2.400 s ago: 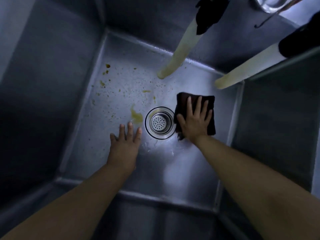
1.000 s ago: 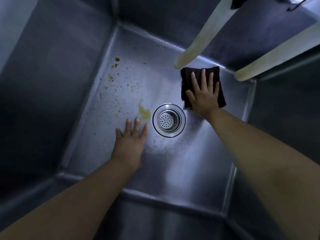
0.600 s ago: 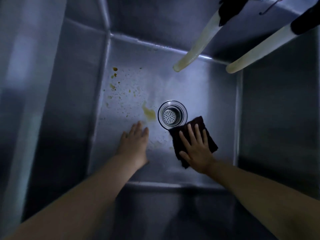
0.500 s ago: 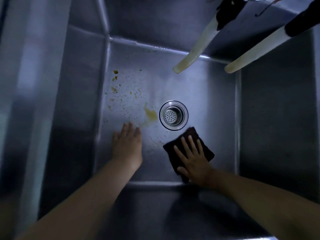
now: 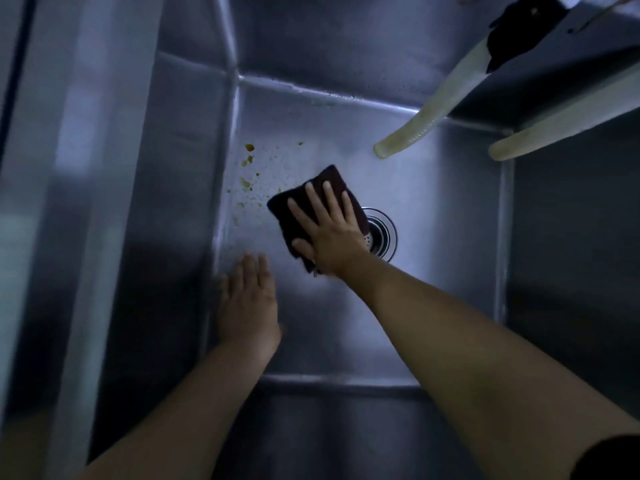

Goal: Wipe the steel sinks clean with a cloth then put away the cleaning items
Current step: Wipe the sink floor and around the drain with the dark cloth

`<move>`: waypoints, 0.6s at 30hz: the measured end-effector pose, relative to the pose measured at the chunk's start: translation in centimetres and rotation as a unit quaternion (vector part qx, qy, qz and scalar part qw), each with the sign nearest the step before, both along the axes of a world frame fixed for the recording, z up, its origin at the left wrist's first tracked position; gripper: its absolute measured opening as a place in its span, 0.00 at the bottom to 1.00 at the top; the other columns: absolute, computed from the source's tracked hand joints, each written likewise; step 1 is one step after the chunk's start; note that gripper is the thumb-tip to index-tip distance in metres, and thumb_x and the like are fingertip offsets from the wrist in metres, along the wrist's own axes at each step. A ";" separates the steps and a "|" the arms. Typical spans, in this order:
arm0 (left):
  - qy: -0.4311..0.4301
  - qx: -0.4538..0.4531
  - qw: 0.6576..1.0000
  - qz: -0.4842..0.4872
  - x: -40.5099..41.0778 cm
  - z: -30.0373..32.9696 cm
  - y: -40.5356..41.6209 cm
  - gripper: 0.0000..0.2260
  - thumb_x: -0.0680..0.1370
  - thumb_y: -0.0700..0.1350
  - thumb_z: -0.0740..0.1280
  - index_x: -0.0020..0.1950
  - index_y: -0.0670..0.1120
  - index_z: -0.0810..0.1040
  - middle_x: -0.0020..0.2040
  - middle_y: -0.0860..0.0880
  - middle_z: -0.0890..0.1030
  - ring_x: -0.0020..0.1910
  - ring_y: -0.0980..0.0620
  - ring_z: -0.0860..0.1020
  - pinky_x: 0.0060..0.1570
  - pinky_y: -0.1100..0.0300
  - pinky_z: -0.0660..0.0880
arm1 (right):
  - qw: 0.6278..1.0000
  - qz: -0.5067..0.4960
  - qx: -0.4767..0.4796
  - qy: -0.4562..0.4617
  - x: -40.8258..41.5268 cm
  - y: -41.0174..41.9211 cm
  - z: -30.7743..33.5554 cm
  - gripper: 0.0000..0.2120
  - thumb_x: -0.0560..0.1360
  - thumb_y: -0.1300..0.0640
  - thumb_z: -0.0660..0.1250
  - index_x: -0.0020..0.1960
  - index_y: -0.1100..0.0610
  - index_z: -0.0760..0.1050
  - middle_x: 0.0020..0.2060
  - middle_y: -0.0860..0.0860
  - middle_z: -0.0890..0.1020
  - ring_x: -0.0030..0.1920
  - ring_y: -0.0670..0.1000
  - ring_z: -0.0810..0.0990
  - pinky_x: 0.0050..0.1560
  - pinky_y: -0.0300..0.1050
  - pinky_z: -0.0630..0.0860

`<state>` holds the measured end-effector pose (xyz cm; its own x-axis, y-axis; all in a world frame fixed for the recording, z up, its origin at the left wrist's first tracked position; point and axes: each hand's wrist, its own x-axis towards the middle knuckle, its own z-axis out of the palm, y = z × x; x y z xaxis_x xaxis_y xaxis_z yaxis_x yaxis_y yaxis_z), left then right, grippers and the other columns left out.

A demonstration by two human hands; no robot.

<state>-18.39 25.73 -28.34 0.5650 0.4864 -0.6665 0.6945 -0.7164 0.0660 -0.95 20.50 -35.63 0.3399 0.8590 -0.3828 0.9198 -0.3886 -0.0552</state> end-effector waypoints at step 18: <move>0.011 0.001 1.000 -0.011 1.6 -0.1 0.8 0.39 0.75 0.56 0.65 0.77 0.45 0.47 0.78 0.45 0.46 0.77 0.47 0.47 0.73 0.50 0.49 | 0.963 -0.268 -0.007 -0.032 13.1 -8.8 0.1 0.33 0.78 0.41 0.53 0.77 0.48 0.44 0.77 0.57 0.44 0.75 0.61 0.40 0.71 0.61 0.38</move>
<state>-16.79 26.50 -28.40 0.5600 0.4759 -0.6782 0.6801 -0.7315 0.0484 12.20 11.69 -35.53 0.7564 0.5482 -0.3569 0.5877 -0.8091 0.0027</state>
